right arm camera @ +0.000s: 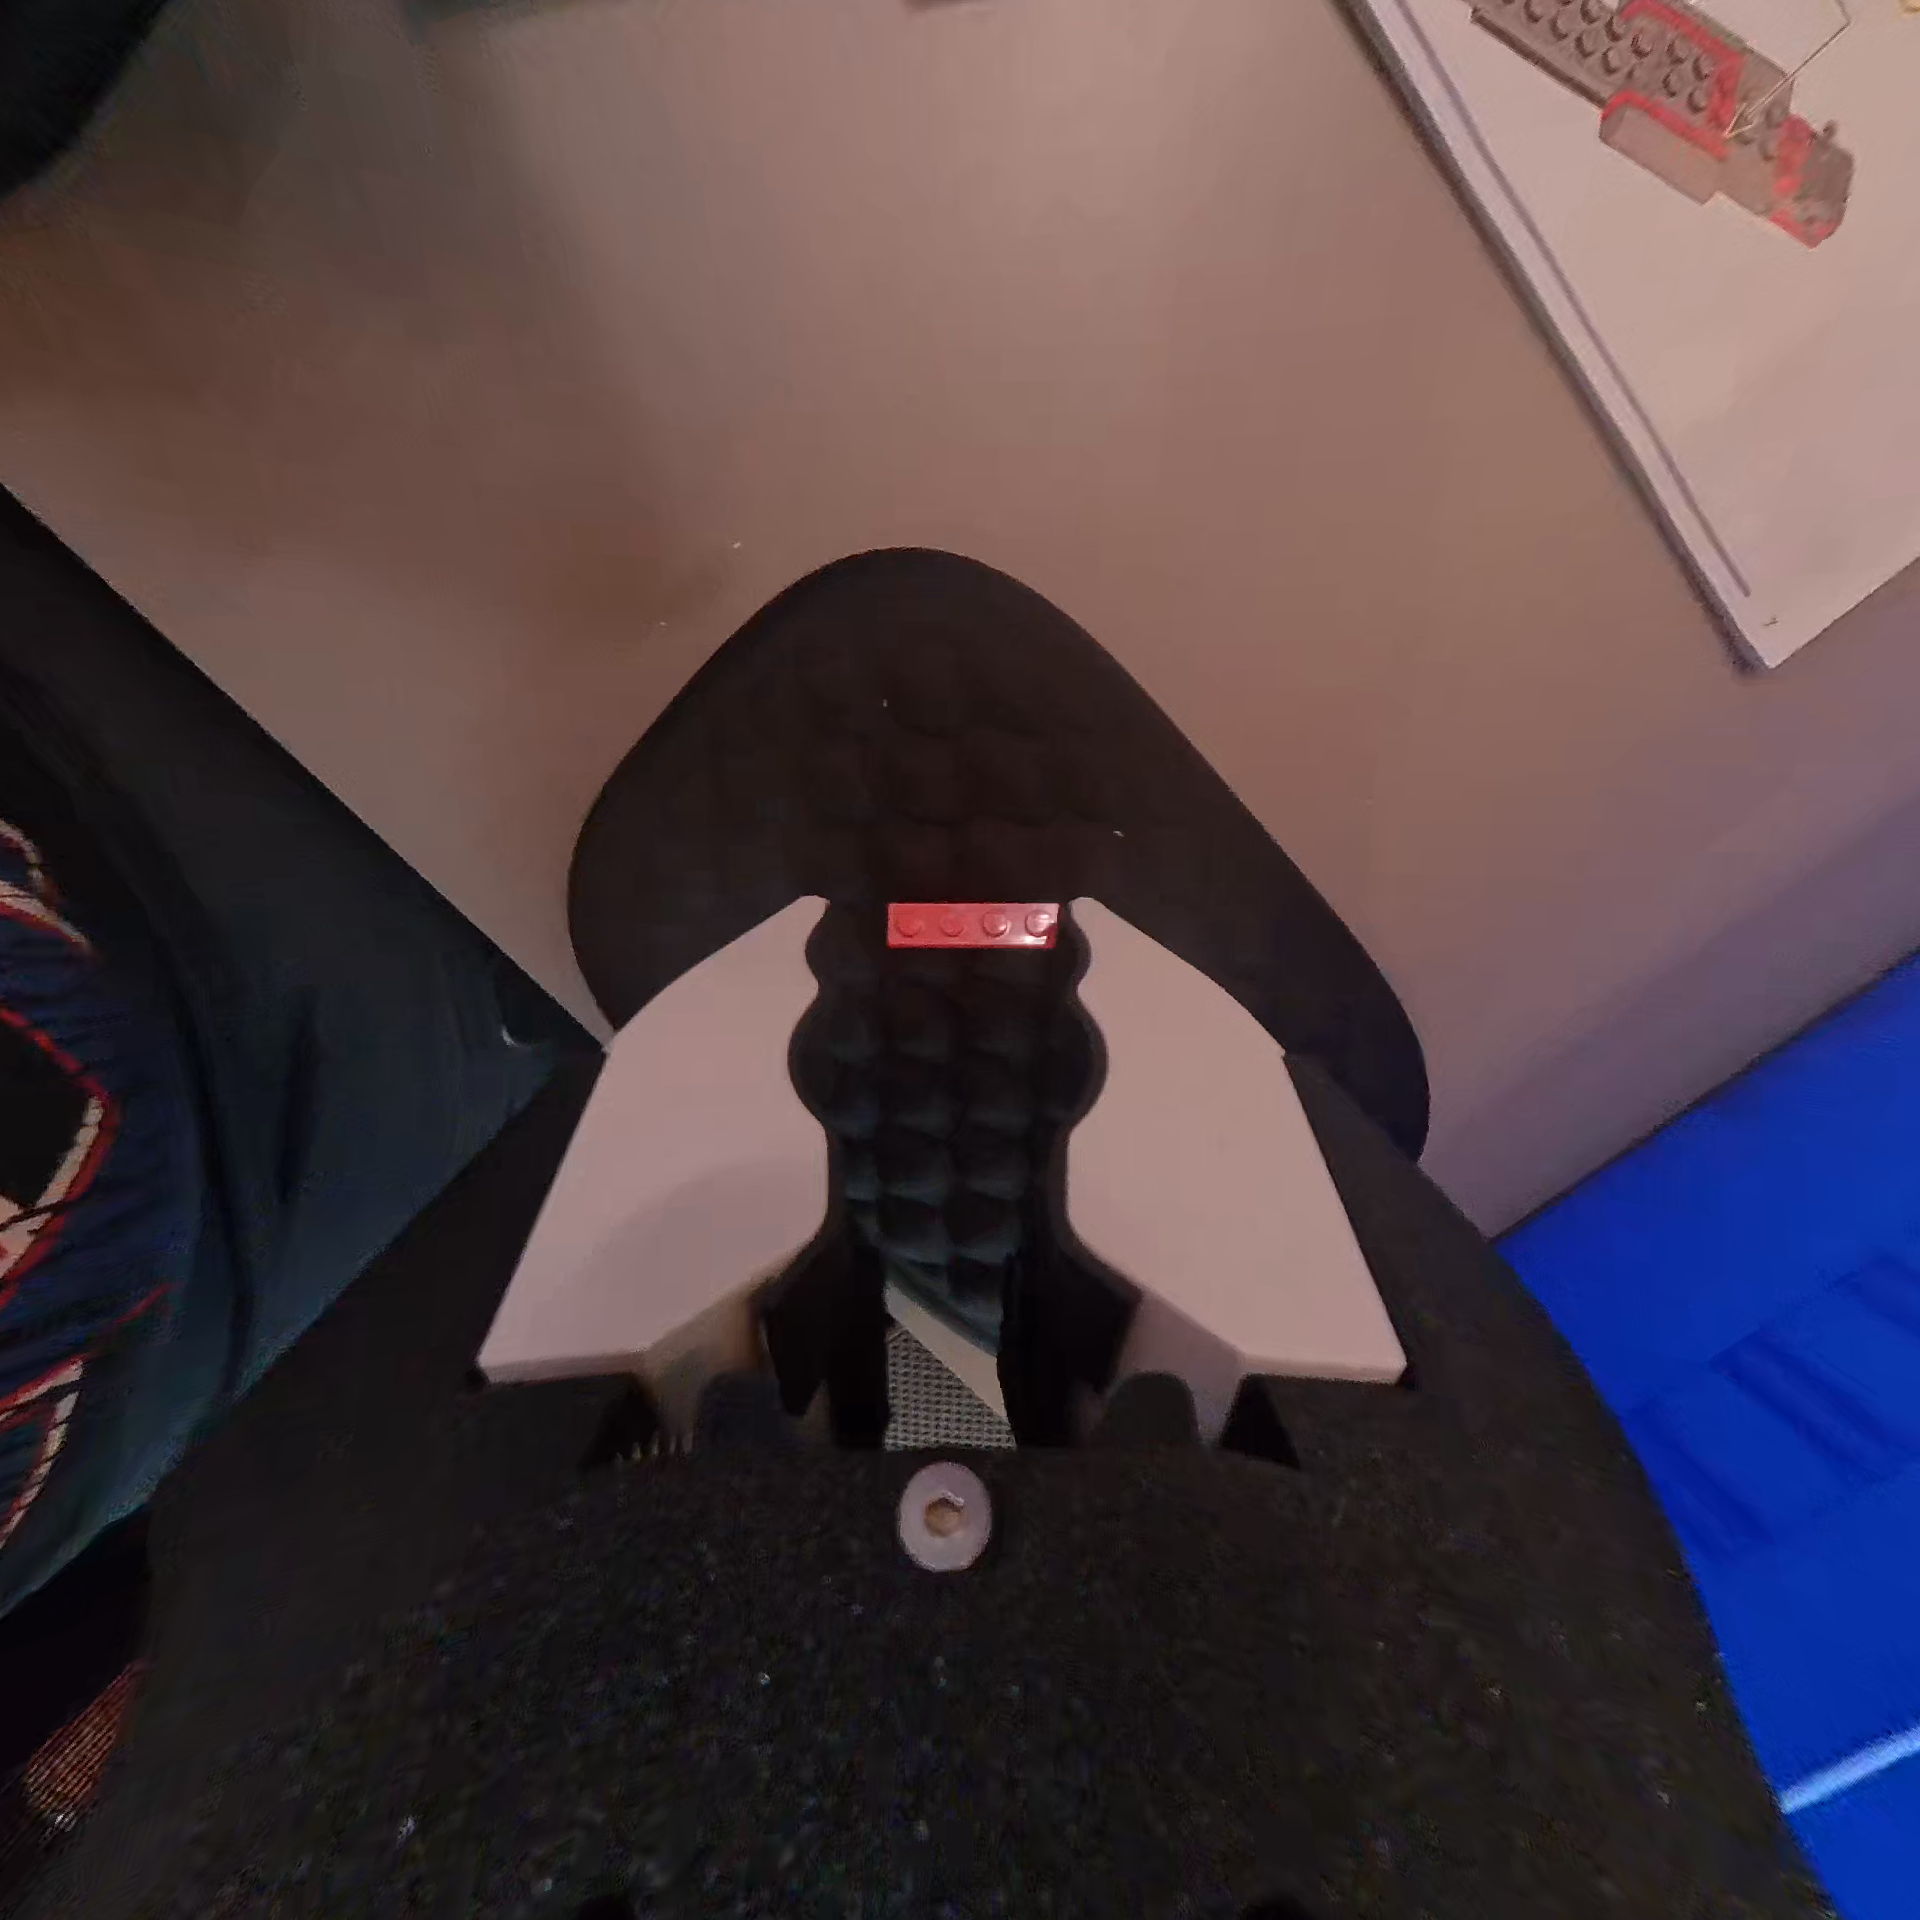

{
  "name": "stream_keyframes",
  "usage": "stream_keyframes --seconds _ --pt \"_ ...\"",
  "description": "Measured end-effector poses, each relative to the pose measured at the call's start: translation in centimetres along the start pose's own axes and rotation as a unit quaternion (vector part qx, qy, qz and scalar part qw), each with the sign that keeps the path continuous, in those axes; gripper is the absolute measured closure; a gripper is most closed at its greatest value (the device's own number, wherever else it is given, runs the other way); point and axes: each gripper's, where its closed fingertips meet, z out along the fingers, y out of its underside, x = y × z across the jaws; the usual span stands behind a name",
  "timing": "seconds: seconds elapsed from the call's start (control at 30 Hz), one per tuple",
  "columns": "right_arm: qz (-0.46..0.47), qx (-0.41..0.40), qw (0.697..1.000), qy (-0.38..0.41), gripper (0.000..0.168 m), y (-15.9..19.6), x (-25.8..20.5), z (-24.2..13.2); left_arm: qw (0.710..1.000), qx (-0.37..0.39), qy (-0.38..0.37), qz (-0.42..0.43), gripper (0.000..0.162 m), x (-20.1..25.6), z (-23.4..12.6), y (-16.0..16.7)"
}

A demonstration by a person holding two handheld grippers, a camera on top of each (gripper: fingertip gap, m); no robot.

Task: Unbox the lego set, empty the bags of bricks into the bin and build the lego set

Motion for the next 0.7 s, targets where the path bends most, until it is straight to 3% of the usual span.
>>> stream_keyframes --seconds 0.3,0.5,0.6,0.63,0.7 --pt "-0.018 -0.052 0.998 0.011 0.136 0.4 0.3 0.7 1.0 -0.005 0.02 -0.013 0.157 0.2 -0.2 0.1" --pt "-0.057 -0.015 0.998 0.0 0.136 0.5 0.2 0.6 1.0 -0.003 0.025 -0.019 0.157 0.3 -0.2 0.1" --pt "-0.092 0.127 0.988 -0.005 0.136 -2.1 0.4 -0.6 0.997 0.018 0.059 -0.046 0.157 0.9 -0.5 -0.7" --pt "-0.103 0.209 0.972 -0.02 0.136 -4.0 -0.2 -1.6 0.994 0.03 0.086 -0.068 0.157 1.4 -0.7 -1.0" --pt "-0.132 0.393 0.907 -0.069 0.136 -8.5 -2.3 -4.9 0.979 0.051 0.151 -0.129 0.158 2.5 -0.9 -1.7"
